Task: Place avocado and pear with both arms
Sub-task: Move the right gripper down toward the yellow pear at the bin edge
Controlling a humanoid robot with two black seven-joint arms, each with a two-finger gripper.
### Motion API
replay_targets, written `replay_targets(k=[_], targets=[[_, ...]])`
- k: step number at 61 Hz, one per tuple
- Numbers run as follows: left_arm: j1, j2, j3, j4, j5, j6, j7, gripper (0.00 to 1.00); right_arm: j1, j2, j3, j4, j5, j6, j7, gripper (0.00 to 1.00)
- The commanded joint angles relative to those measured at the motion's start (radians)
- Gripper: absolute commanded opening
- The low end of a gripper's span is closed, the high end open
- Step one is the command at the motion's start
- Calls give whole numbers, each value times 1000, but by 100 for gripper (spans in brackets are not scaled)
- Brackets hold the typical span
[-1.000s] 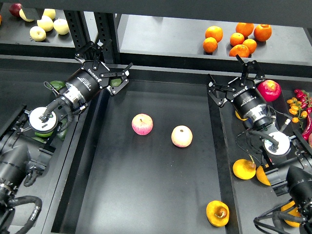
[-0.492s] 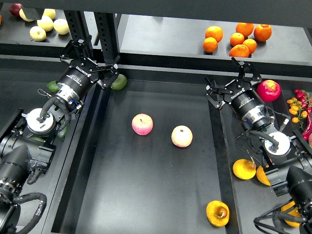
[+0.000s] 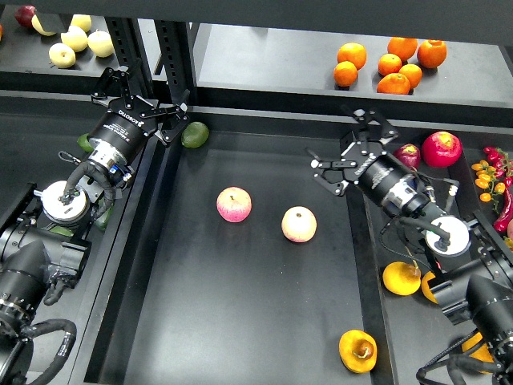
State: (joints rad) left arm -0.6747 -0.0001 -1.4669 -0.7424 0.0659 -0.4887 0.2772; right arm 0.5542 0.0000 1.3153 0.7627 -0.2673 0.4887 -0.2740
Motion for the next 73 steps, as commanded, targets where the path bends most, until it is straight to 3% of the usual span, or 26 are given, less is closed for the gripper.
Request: replay_targets(k=[1,14,45,54,73], targets=[[1,0,5,0,0,0,-1,100,3,-12,-68,41,0,0,-34,100],[1,0,5,0,0,0,-1,100,10,-221,-261,138,2,0,-80,100],[1,0,0,1,0,0,-3,100,72,-586,-580,336,10,0,-142,100],[1,0,-3,3,0,0,-3,100,92,-684,-676,372,0,0,-215,100],[1,0,-6,8,0,0,-3,100,101,-796,-807,382,-12,0,-215,100]])
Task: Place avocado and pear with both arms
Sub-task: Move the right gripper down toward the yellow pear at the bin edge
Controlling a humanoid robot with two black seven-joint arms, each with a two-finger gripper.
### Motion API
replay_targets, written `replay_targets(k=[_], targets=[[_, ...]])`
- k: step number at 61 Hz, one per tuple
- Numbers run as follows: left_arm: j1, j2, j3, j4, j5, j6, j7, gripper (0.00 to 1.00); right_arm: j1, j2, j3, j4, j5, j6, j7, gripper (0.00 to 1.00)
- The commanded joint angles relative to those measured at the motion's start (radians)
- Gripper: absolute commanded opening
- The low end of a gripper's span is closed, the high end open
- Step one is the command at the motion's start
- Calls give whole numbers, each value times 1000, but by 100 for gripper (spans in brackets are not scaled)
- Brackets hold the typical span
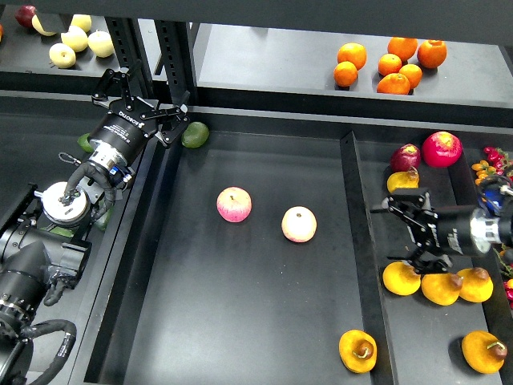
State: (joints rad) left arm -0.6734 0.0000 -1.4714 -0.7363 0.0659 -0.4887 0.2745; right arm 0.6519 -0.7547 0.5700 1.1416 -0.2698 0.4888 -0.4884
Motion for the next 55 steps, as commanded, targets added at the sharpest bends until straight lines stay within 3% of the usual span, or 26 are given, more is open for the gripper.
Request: replay_targets(k=[1,26,55], targets=[[0,0,-1,2,0,0,0,100,3,-44,-70,4,-12,0,0,100],[1,0,-1,2,2,0,0,100,-5,-54,-186,7,-55,0,0,100],[1,0,0,8,0,0,0,100,-18,51,-249,3,-115,0,0,100]])
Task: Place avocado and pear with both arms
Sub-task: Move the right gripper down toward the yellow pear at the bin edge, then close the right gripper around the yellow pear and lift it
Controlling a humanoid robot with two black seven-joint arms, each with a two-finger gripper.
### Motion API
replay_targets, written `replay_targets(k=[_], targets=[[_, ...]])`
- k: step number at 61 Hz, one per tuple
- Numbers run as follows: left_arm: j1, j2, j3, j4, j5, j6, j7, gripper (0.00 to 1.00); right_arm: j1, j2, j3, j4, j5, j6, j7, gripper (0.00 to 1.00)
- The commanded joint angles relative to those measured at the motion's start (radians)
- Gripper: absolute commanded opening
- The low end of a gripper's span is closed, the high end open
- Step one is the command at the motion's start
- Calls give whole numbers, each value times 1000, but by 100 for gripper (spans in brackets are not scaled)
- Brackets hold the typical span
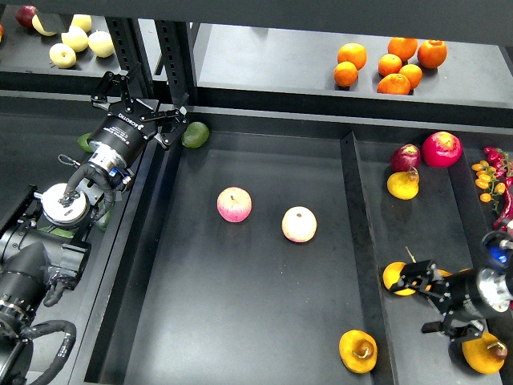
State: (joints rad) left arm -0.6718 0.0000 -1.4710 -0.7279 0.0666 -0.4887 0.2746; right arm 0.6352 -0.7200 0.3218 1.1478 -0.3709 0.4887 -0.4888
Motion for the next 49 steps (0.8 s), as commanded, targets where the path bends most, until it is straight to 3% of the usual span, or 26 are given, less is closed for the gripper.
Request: replay_targets(k=[1,49], targets=[[0,0,0,-1,-1,0,0,100,-5,17,-3,-3,-16,0,0,100],[0,0,1,-1,1,0,3,100,-84,137,0,-65,-77,0,0,100]])
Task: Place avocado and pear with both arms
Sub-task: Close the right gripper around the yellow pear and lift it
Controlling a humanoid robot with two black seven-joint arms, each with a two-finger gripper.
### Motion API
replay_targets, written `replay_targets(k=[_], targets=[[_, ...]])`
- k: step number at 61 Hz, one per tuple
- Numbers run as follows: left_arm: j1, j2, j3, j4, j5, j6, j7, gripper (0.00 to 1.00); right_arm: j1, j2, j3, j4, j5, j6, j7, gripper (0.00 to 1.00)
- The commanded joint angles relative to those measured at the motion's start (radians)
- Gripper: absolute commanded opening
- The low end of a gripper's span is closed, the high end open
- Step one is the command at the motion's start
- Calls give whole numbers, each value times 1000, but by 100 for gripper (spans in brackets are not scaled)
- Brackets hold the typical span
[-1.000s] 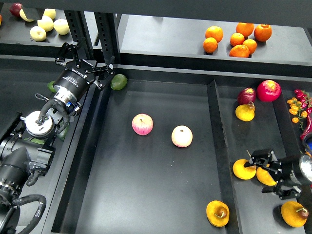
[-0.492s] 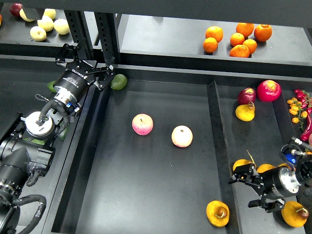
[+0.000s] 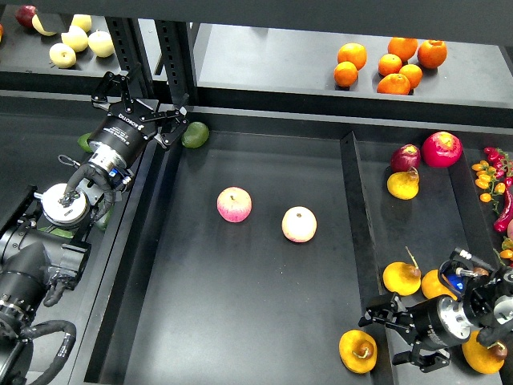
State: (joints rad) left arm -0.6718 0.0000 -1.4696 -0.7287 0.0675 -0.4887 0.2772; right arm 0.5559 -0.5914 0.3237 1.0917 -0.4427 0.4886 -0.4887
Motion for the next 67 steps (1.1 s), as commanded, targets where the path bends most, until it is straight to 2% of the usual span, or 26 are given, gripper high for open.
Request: replay_targets(k=[1,34,54,59,60,67], targets=[[0,0,0,0,0,0,0,100,-7,10,0,-10,-5,0,0,100],[0,0,-2,-1,0,0,2,100,-21,45,-2,-44,-19,0,0,100],[0,0,-3,0,0,0,4,100,-36,64,0,-58,-21,0,0,93],[0,0,-2,-1,0,0,4,100,-36,71,1,-62,-19,0,0,90],[0,0,-2,-1,0,0,4,100,-36,73,1,-65,-19,0,0,86],[0,0,0,-1,0,0,4,100,-37,73,6,-67,-18,0,0,75]])
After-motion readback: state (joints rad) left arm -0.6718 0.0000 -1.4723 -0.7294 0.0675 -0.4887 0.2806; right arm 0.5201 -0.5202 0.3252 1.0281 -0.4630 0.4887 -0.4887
